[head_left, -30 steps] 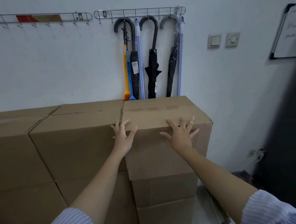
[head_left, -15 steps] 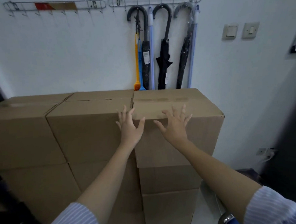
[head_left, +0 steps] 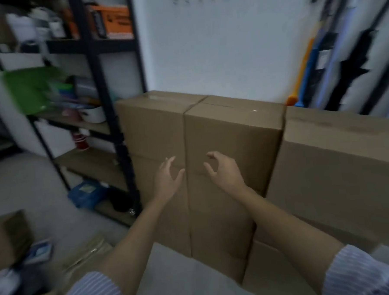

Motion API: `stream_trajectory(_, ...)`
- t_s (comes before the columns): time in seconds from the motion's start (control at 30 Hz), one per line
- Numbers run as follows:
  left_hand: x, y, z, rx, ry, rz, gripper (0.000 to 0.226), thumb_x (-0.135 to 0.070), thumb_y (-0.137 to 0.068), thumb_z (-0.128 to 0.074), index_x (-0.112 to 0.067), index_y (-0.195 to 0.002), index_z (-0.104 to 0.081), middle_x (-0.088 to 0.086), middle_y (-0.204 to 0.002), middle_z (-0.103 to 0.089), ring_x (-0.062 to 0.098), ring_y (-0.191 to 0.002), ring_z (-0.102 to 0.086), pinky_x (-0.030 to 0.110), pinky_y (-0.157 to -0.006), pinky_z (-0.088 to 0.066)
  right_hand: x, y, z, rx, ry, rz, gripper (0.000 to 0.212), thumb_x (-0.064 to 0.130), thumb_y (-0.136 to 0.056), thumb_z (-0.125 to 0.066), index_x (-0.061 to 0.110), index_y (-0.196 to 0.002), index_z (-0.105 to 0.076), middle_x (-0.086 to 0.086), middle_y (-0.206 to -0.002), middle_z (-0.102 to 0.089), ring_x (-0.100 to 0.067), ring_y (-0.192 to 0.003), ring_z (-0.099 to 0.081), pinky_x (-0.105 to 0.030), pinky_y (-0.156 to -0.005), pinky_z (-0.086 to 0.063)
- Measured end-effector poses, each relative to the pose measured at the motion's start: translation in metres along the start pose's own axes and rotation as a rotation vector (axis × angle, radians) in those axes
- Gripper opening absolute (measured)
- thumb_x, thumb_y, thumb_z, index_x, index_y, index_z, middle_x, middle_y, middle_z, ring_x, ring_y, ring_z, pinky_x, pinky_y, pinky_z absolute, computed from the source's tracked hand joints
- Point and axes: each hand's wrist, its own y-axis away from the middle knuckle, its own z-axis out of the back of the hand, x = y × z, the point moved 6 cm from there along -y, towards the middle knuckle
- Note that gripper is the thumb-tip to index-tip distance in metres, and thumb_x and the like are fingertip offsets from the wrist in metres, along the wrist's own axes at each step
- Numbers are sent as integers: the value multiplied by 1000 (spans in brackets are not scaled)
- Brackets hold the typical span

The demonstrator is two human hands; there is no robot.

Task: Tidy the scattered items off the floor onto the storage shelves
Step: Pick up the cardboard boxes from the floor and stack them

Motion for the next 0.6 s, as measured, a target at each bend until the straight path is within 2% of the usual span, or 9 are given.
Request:
stream_trajectory(0.07,39,23,45,-24,-30,91,59,-30,-94,-62,-7,-145,-41,13,-149,-42,23,-143,-32,24,-111,-25,35,5,-43,96,-34,27,47,23,-93,-63,3,-135,-54,-13,-134,-60,-25,-124,-55,-20,-103,-34)
stream_trajectory(0.13,78,50,92,-50,-75,197,62,-34,-95,-61,-10,-147,-38,9,-151,-40,22,-144,-30,31,-115,-27,71,16,-86,187,-111,35,58,24,-95,-61,1,-144,-41,-13,-145,-49,-24,-134,-46,-15,-106,-23)
stream_trajectory(0.2,111,82,143,-95,-138,278,63,-32,-93,-63,-8,-146,-39,11,-150,-42,24,-142,-34,35,-115,-30,109,30,-131,292,-154,43,68,29,-97,-59,2,-151,-27,-12,-156,-32,-23,-143,-31,-23,-116,-18)
stream_trajectory(0.27,142,119,194,-131,-194,372,65,-29,-91,-67,-3,-145,-40,15,-149,-44,28,-139,-38,33,-113,-29,150,47,-174,389,-158,63,74,32,-97,-57,5,-154,-18,-11,-162,-16,-23,-149,-18,-32,-121,-15)
stream_trajectory(0.4,186,196,290,-196,-241,538,71,-33,-90,-68,-2,-146,-36,18,-146,-46,30,-136,-41,32,-109,-30,235,85,-240,544,-190,103,78,35,-96,-58,13,-156,-14,-3,-164,-5,-22,-150,-12,-42,-119,-22)
stream_trajectory(0.47,199,233,333,-230,-243,614,67,-28,-92,-66,-5,-146,-35,13,-146,-45,29,-132,-45,30,-102,-35,276,104,-267,601,-223,131,80,36,-96,-59,15,-157,-13,-2,-164,-2,-22,-150,-10,-40,-120,-22)
stream_trajectory(0.53,211,270,371,-274,-244,657,68,-34,-90,-68,-6,-144,-39,11,-142,-47,30,-128,-48,29,-95,-37,316,125,-291,645,-251,170,77,34,-96,-59,14,-156,-14,-5,-164,-3,-24,-150,-11,-37,-119,-20)
stream_trajectory(0.6,222,304,405,-310,-268,696,73,-40,-87,-69,-7,-145,-39,12,-146,-45,30,-130,-46,30,-96,-38,355,146,-310,689,-279,206,76,33,-96,-58,13,-155,-15,-7,-164,-4,-23,-150,-12,-33,-117,-19)
